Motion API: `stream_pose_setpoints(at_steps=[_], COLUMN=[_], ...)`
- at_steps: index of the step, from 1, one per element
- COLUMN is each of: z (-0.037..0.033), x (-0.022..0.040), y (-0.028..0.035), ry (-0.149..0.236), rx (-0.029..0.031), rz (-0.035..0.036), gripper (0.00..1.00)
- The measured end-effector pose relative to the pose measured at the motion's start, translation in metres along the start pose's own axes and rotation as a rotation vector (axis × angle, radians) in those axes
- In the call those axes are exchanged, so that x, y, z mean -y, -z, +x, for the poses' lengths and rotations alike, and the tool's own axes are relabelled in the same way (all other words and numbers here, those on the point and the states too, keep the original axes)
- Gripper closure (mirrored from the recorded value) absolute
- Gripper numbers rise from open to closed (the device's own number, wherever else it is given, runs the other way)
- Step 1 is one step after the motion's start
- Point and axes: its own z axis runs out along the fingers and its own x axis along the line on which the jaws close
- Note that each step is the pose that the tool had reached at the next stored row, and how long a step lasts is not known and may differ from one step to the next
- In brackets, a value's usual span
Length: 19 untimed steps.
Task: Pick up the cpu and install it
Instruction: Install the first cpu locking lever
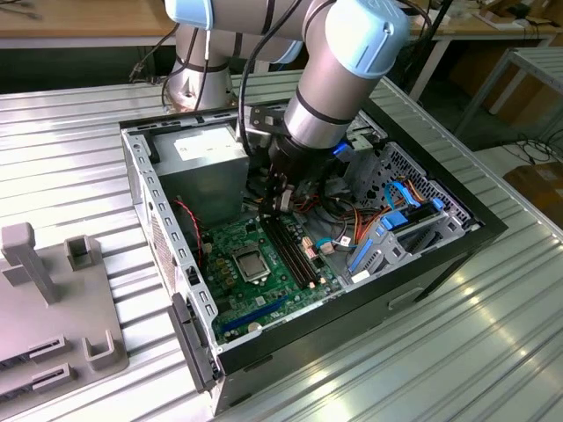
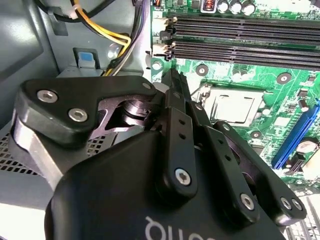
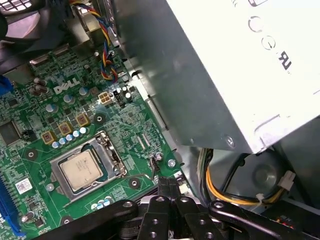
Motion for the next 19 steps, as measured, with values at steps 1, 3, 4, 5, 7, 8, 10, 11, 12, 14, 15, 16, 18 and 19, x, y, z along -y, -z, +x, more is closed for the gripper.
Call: stream_pose_setpoints(at_steps=[1, 3, 4, 5, 7, 8, 10, 11, 12, 14, 15, 16, 18, 19], z=[0.0002, 0.0009, 0.001, 0.0011, 0.0014, 0.0017, 0.003, 0.0037, 0.0048, 0.0077, 0.0089, 0.0101, 0.0121, 0.0123], x=[-0.0005, -0.0019, -0.0021, -0.0023, -0.0023, -0.0023, -0.0021, -0.0019, -0.0012, 0.0002, 0.0008, 0.0015, 0.0024, 0.0025], y=[0.0, -0.0002, -0.0002, -0.0002, -0.0003, -0.0002, -0.0001, 0.0, 0.0001, 0.0005, 0.0007, 0.0009, 0.0011, 0.0012], ry=[0.0, 0.0, 0.0, 0.0, 0.0, 0.0, 0.0, 0.0, 0.0, 0.0, 0.0, 0.001, 0.002, 0.002], rx=[-0.0001, -0.0001, -0.0001, -0.0001, 0.0001, 0.0, 0.0, -0.0001, 0.0, -0.0001, -0.0002, -0.0001, -0.0002, -0.0004], rz=[0.0, 0.0001, 0.0, 0.0, 0.0, 0.0, 0.0, 0.0, -0.0001, 0.0, 0.0, -0.0001, -0.0001, -0.0001], gripper=[0.89, 0.89, 0.89, 0.89, 0.89, 0.89, 0.89, 0.89, 0.89, 0.89, 0.89, 0.89, 0.89, 0.89])
